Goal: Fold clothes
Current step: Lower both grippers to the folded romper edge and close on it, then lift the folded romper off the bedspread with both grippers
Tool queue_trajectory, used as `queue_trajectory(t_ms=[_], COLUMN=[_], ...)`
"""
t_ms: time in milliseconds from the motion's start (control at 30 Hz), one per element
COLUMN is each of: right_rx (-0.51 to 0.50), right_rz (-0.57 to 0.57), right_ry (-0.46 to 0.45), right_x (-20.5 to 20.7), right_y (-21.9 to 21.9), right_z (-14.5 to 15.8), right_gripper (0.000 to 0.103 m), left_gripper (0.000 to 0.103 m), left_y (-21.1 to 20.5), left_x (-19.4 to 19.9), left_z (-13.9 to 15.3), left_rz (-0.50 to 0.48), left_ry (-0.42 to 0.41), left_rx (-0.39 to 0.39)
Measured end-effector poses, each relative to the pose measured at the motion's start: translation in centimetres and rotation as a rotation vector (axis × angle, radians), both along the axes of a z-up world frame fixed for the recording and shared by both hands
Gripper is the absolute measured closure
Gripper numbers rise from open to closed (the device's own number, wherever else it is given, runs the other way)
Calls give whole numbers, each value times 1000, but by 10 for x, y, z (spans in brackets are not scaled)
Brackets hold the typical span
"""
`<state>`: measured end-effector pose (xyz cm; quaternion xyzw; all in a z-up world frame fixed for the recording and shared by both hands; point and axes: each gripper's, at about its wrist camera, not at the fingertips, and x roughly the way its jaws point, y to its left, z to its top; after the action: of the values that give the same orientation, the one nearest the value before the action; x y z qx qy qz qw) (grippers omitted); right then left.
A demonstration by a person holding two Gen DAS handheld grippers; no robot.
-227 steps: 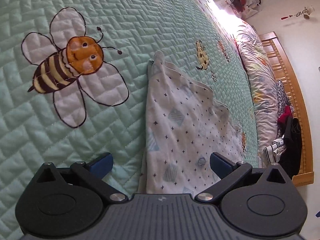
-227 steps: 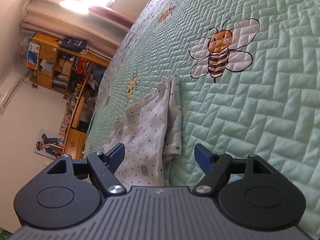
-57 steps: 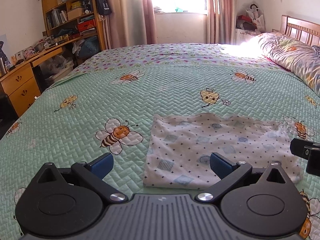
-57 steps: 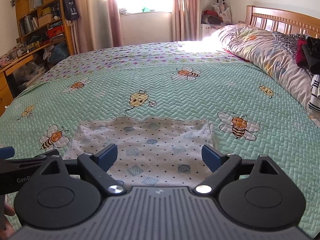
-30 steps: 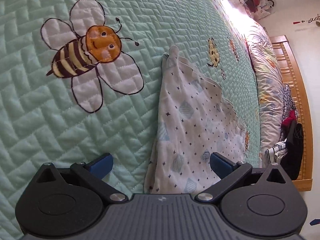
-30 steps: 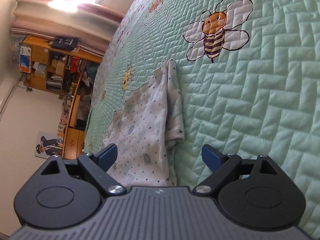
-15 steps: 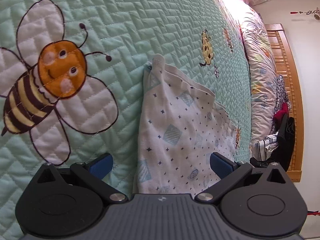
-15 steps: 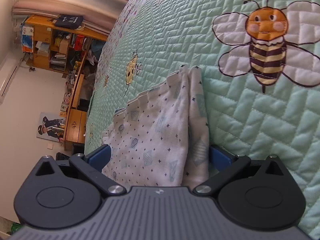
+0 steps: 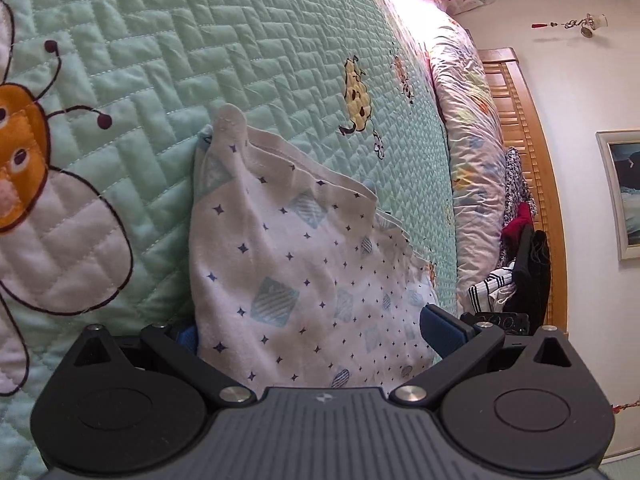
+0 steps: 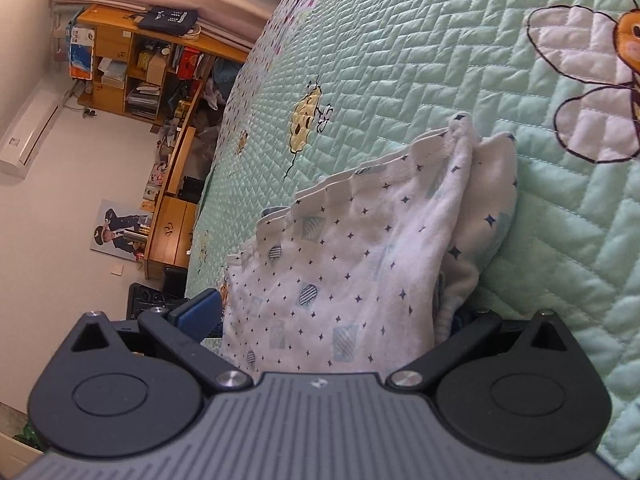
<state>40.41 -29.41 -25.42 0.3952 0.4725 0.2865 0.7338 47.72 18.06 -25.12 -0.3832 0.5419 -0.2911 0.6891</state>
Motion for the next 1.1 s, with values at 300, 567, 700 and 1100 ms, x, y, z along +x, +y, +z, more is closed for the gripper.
queue_trajectory(t_ms=[300,567,700,1100], right_rx=[-99,-143,-118,55], right_rz=[-47,-94,-140,-305], right_ry=[-13,-88,-123,-208], right_x=[-19,-30,-35,-99], right_y=[-4,2,4,-32], right_z=[-10,-1,6,43], right_gripper=[84,85,86,86], left_gripper=[88,91,92,91], left_y=[-11,-7,-4,-81], left_x=[-9,-30,-34,-54], left_z=[-13,-12,-3,77], left_rz=[20,105,120,-16], left_ry=[45,-42,-73,-195], left_rx=[59,43,30,54])
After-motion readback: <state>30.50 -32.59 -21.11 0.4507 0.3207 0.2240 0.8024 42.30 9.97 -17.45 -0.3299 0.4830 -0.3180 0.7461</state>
